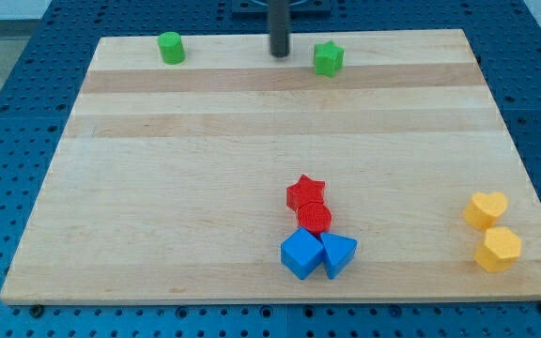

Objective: Put the green star into the lefttop yellow heart

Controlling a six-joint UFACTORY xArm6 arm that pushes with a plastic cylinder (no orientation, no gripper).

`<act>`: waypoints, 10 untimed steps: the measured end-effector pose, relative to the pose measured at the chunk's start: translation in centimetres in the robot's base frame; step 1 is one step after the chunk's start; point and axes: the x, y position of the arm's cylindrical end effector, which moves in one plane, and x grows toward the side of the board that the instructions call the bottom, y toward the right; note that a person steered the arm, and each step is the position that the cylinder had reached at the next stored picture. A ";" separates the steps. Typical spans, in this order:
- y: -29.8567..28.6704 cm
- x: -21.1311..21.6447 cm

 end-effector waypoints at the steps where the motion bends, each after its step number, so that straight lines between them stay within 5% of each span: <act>1: 6.4 2.1; 3: 9.4 9.9; 5: 6.0 4.6; 7: 4.0 9.5; 10: 17.2 18.7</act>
